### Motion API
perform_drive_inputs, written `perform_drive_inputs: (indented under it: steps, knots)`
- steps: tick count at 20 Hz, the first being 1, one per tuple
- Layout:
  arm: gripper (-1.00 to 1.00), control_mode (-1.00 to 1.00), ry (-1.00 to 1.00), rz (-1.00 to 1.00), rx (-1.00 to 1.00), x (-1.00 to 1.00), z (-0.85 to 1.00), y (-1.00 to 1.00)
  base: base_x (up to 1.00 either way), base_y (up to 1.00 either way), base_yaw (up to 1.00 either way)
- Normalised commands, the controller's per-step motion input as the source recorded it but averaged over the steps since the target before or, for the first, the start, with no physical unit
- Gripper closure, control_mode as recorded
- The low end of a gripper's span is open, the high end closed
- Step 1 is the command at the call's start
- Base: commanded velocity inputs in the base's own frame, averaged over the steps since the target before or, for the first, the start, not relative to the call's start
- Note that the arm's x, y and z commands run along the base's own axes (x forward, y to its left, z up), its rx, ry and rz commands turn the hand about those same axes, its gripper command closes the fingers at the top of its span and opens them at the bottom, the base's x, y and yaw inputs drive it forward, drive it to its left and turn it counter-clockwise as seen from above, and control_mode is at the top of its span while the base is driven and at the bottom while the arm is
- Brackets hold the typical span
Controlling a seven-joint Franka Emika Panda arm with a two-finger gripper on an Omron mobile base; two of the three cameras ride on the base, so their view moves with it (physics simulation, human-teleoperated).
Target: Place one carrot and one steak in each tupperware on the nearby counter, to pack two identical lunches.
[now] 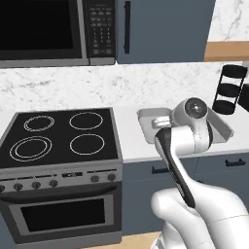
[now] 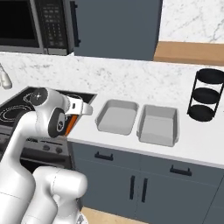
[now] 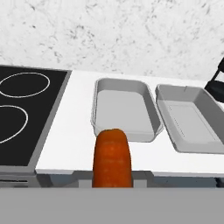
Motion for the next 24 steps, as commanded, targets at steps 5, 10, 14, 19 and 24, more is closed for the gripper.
perform_drive_inputs:
  steps: [5, 10, 14, 19, 24]
  knots:
    - [1.00, 1.00, 0.00, 0.00, 0.00, 0.00, 0.00, 0.00, 0.14, 0.03, -0.01]
    - [1.00, 1.00, 0.00, 0.00, 0.00, 0.00, 0.00, 0.00, 0.36, -0.14, 0.00]
    - [1.00, 1.00, 0.00, 0.00, 0.00, 0.00, 0.00, 0.00, 0.23, -0.11, 0.00]
    - [1.00, 1.00, 0.00, 0.00, 0.00, 0.00, 0.00, 0.00, 0.34, -0.14, 0.00]
    - [1.00, 1.00, 0.00, 0.00, 0.00, 0.00, 0.00, 0.00, 0.22, -0.08, 0.00]
